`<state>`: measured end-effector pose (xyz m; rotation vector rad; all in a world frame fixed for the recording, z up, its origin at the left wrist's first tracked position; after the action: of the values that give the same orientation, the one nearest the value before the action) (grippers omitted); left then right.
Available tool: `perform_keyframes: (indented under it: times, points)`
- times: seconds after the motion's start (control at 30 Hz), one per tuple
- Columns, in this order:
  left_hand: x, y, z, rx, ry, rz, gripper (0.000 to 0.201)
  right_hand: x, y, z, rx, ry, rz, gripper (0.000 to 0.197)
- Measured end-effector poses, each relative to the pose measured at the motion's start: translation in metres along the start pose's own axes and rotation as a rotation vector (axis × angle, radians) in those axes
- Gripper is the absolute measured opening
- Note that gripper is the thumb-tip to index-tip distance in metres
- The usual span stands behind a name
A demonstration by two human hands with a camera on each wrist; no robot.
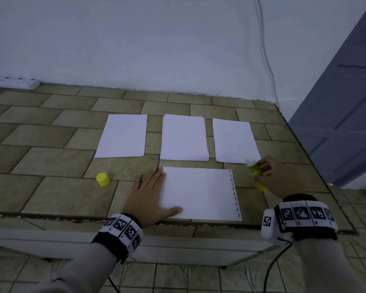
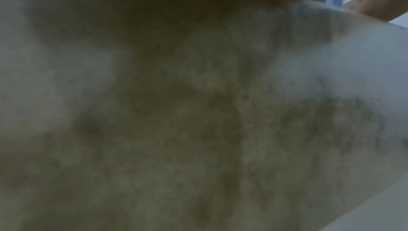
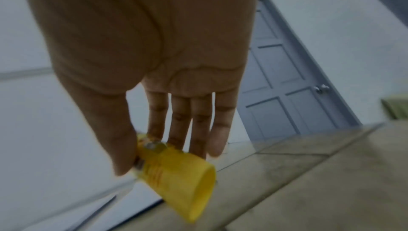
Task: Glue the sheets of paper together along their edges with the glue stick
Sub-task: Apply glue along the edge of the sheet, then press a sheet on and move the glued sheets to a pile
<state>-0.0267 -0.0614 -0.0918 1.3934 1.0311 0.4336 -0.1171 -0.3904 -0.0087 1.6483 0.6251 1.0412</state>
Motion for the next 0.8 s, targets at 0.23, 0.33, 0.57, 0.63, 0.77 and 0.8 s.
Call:
perform_keyframes:
  times: [0.23,0.33,0.57,0.63,0.77,0.8]
  points:
    - [0.0,0.0,-0.001,0.018,0.0,0.012,0.126,-0.022,0.001,0.019,-0.048,-0.288,0.239,0.051]
    - [0.001,-0.001,0.0,0.02,-0.003,0.028,0.124,-0.024,-0.001,0.02,-0.042,-0.317,0.238,0.054]
    - [0.0,-0.002,0.0,0.021,-0.011,0.044,0.122,-0.027,-0.009,0.009,0.101,-0.361,0.119,0.024]
    - [0.0,-0.002,0.0,0.026,-0.003,0.055,0.12,-0.018,-0.02,0.0,0.201,-0.329,0.024,0.029]
    - [-0.003,0.001,-0.001,0.035,-0.002,0.06,0.123,0.035,-0.032,-0.006,0.237,-0.056,0.004,0.023]
    - [-0.003,0.001,-0.001,0.04,0.0,0.066,0.123,0.049,-0.029,-0.001,0.174,0.014,0.014,0.018]
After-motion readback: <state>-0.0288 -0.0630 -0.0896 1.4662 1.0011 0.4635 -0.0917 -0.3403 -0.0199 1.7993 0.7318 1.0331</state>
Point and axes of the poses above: each hand's wrist, its own z-axis towards the middle knuckle, its own y-axis out of the back of the hand, x = y × z, the point moved 4 cm from there along z, towards the middle knuckle, and after that the axes turned 11 degrees about -z, right-handed, at the moved point
